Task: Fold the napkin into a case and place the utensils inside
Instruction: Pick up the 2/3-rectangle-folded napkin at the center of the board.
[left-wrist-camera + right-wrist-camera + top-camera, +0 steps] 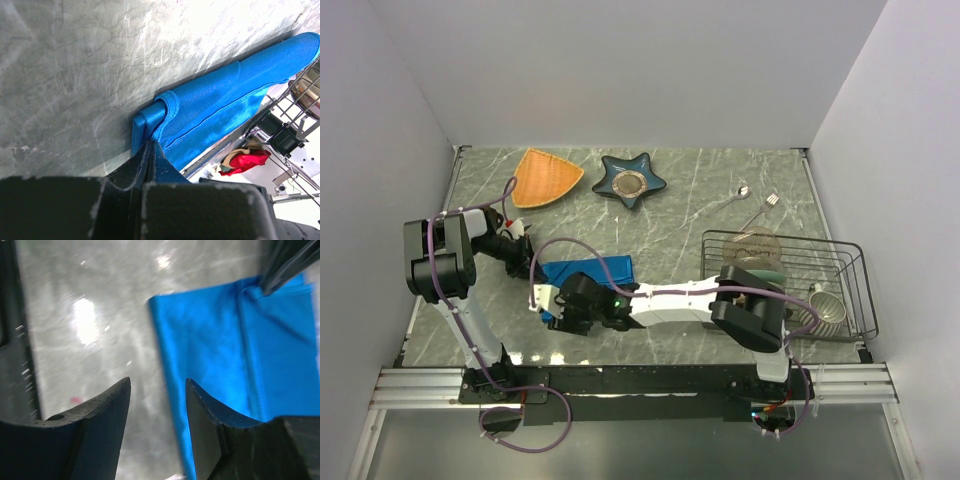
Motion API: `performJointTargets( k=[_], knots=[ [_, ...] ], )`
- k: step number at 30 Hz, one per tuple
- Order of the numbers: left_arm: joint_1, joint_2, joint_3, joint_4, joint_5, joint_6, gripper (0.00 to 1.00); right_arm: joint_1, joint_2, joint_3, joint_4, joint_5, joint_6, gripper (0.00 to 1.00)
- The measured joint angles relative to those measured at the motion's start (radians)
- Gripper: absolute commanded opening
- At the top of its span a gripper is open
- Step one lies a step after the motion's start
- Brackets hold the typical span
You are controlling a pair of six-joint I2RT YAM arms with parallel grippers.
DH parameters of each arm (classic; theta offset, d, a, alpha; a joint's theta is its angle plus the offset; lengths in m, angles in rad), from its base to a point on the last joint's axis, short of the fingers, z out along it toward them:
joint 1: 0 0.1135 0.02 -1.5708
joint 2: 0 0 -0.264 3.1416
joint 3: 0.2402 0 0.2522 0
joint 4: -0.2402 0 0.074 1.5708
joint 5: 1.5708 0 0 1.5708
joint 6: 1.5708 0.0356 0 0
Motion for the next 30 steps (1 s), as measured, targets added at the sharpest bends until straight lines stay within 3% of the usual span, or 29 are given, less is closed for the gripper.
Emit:
performJointTargets(
  k=[10, 18, 24, 30],
  knots=[
    [0.002, 0.0, -0.002, 0.002, 0.002, -0.001, 0.01, 0.042, 0.081, -0.021, 0.146, 0.103, -0.143, 0.54],
    [0.002, 0.0, -0.007, 0.003, 0.007, -0.004, 0.01, 0.045, 0.12, -0.037, 0.219, 0.138, -0.201, 0.33],
    [0.002, 0.0, -0.007, 0.003, 0.008, -0.004, 0.01, 0.037, 0.132, -0.029, 0.216, 0.144, -0.196, 0.0],
    [0.002, 0.0, -0.01, 0.005, 0.011, -0.004, 0.01, -0.032, 0.13, 0.032, 0.116, 0.053, -0.123, 0.0]
  ],
)
